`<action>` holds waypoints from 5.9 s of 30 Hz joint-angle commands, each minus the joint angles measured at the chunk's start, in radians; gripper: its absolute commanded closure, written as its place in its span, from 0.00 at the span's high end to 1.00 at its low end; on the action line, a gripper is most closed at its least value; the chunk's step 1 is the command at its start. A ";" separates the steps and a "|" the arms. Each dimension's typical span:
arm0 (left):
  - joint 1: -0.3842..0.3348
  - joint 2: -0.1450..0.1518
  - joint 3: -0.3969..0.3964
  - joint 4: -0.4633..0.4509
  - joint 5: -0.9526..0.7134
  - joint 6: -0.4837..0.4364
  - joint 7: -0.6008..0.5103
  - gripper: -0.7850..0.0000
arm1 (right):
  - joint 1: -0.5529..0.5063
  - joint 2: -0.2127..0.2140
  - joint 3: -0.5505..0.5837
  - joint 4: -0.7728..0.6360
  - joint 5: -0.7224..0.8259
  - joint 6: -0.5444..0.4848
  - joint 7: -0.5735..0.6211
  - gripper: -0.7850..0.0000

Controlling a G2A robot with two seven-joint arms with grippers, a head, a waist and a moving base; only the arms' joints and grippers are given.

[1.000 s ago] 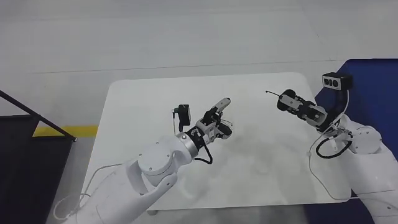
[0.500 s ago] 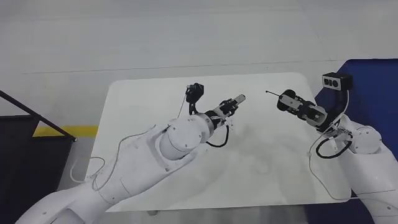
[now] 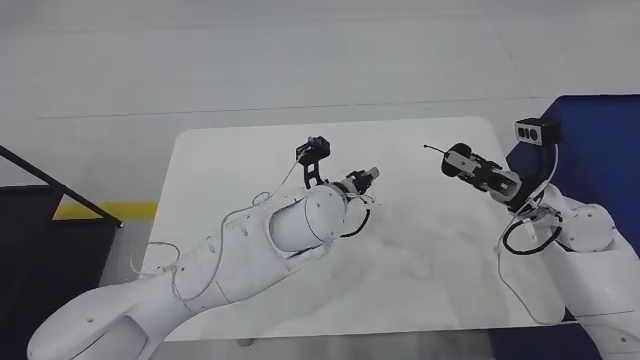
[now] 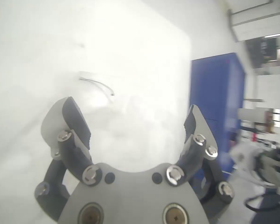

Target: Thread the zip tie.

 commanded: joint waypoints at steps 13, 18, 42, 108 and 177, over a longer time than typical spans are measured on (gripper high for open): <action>-0.146 -0.181 0.135 0.365 0.061 0.052 -0.332 0.45 | -0.056 0.001 0.022 -0.059 -0.043 0.004 0.001 0.00; -0.129 -0.246 0.135 0.475 0.137 0.052 -0.382 0.46 | -0.056 0.001 0.022 -0.059 -0.043 0.004 0.001 0.00; -0.139 -0.396 0.126 0.652 0.302 0.052 -0.560 0.00 | -0.056 0.001 0.022 -0.059 -0.043 0.004 0.001 0.00; -0.116 -0.063 0.111 0.105 0.621 0.052 -0.771 1.00 | -0.056 0.001 0.022 -0.059 -0.043 0.004 0.001 0.00; 0.081 -0.148 -0.363 0.355 -0.269 0.052 -0.303 1.00 | -0.056 0.001 0.022 -0.059 -0.043 0.004 0.001 0.00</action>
